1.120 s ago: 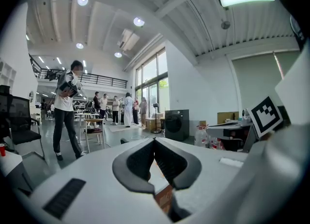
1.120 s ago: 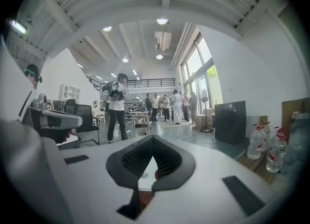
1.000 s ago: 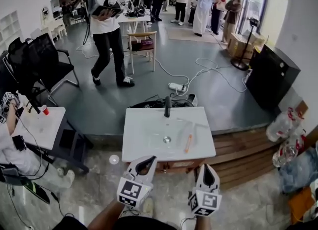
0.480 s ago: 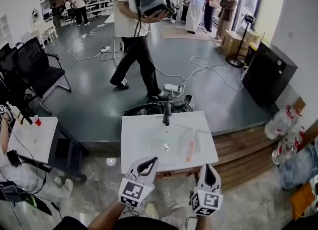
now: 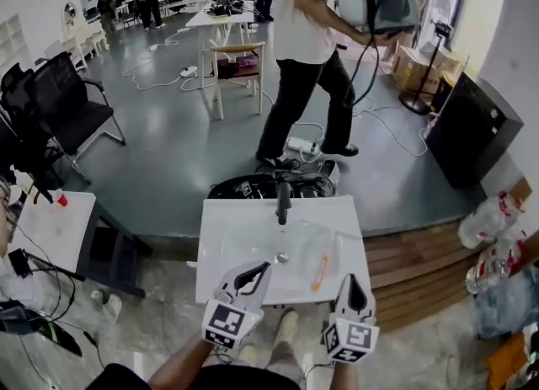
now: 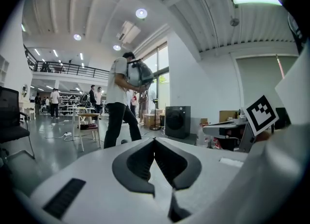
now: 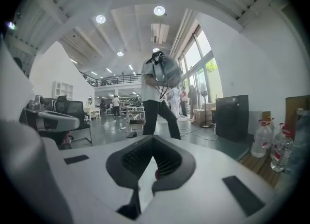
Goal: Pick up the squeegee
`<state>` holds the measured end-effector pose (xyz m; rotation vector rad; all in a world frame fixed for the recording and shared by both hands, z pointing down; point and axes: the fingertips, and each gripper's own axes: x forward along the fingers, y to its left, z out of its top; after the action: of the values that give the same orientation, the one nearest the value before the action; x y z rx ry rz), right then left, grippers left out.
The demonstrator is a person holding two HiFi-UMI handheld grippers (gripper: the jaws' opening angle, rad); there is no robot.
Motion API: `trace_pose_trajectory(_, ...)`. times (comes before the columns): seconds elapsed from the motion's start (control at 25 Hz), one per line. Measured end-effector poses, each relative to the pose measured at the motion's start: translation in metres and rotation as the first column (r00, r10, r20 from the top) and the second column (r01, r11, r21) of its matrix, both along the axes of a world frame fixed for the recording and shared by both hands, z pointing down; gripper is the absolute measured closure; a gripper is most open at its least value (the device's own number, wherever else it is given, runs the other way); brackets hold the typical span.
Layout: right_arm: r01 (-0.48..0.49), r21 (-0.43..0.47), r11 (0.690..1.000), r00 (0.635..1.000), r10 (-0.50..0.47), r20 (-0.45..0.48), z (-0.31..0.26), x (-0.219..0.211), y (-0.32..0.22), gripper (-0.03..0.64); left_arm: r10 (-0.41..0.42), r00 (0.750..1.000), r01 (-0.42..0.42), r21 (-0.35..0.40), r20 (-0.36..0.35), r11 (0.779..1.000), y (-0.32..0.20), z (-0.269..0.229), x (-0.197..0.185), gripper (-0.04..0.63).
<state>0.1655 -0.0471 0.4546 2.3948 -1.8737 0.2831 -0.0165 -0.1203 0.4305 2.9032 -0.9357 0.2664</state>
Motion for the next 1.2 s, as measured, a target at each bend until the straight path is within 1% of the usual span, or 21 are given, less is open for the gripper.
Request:
trace_pose_trajectory(0.32,0.051,-0.058,0.997,0.997,-0.048,0.052,0.035,0.049,-0.060,0.618,-0.045,0.998,0.047,-0.044,0.040,0.998,-0.051,0.026,0.050,0.594)
trace_pose_trajectory(0.52,0.093,-0.119,0.989,0.993,-0.083,0.085,0.072,0.065,-0.089,0.618,-0.065,0.995,0.071,-0.085,0.077,0.994,-0.073,0.055,0.069,0.594)
trace_pose_trajectory(0.68,0.117,-0.163,0.980,0.989,-0.100,0.110,0.098,0.073,-0.105,0.618,-0.079,0.991,0.096,-0.156,0.112,0.983,-0.082,0.081,0.079,0.594)
trace_pose_trajectory(0.88,0.143,-0.222,0.965,0.983,-0.112,0.145,0.143,0.077,-0.125,0.618,-0.090,0.986,0.117,-0.195,0.142,0.974,-0.101,0.117,0.089,0.594)
trace_pose_trajectory(1.0,0.153,-0.252,0.956,0.979,-0.112,0.171,0.165,0.078,-0.134,0.618,-0.099,0.981,0.131,-0.200,0.166,0.971,-0.110,0.135,0.091,0.594)
trace_pose_trajectory(1.2,0.153,-0.318,0.936,0.974,-0.090,0.207,0.195,0.086,-0.149,0.618,-0.113,0.974,0.163,-0.262,0.196,0.951,-0.117,0.161,0.094,0.594)
